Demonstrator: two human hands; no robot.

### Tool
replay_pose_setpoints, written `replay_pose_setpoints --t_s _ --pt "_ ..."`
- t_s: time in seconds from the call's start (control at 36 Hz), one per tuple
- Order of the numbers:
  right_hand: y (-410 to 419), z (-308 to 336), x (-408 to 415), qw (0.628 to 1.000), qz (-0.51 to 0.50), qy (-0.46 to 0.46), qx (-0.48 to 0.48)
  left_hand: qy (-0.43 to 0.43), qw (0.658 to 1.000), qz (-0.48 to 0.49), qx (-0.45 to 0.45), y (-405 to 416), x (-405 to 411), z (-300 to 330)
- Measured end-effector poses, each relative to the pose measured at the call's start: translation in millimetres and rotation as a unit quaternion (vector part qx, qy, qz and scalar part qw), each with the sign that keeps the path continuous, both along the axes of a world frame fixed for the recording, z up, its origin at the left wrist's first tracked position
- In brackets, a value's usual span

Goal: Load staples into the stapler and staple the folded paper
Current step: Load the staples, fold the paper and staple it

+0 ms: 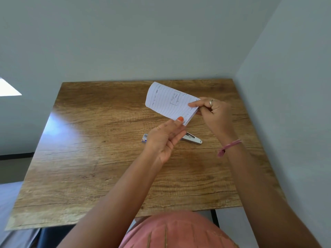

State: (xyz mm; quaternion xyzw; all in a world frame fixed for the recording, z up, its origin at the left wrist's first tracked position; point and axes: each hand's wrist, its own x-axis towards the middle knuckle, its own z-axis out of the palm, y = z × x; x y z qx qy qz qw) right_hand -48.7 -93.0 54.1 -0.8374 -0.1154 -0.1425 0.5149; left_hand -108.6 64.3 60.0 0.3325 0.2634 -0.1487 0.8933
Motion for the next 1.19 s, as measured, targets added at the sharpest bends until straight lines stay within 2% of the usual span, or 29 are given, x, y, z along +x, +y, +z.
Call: replay_pose_setpoints --t_s 0.28,0.36,0.42,0.47,0.53,0.58,0.67,0.81,0.94,1.08,1.19 --pt "0 -8 3 1.000 -0.001 -0.012 -0.002 0.015 0.999 0.027 -0.010 -8 -1 -2" --pt "0 -9 5 0.998 0.029 0.030 0.040 0.011 0.999 0.030 -0.005 -7 1 -4" --pt "-2 -8 7 0.976 0.072 0.128 0.164 -0.010 1.000 0.024 0.014 -4 2 -6" --pt "-10 -7 10 0.924 0.115 0.230 0.283 -0.040 0.998 0.009 0.046 1 4 -7" --pt "-22 -8 14 0.880 0.148 0.306 0.332 -0.066 0.994 -0.017 0.080 9 7 -8" --pt "-32 -6 17 0.863 0.172 0.354 0.317 -0.083 0.990 -0.050 0.107 16 11 -8" --pt "-40 -6 21 0.857 0.203 0.403 0.249 -0.103 0.979 -0.098 0.145 29 18 -8" --pt "-40 -2 25 0.837 0.237 0.443 0.217 -0.137 0.949 -0.178 0.221 48 30 -3" --pt "-32 -1 31 0.827 0.240 0.477 0.175 -0.148 0.925 -0.237 0.258 59 41 5" --pt "-25 -5 31 0.820 0.220 0.498 0.178 -0.132 0.913 -0.267 0.280 66 49 7" --pt "-20 -11 26 0.810 0.191 0.506 0.226 -0.139 0.910 -0.257 0.294 70 54 8"
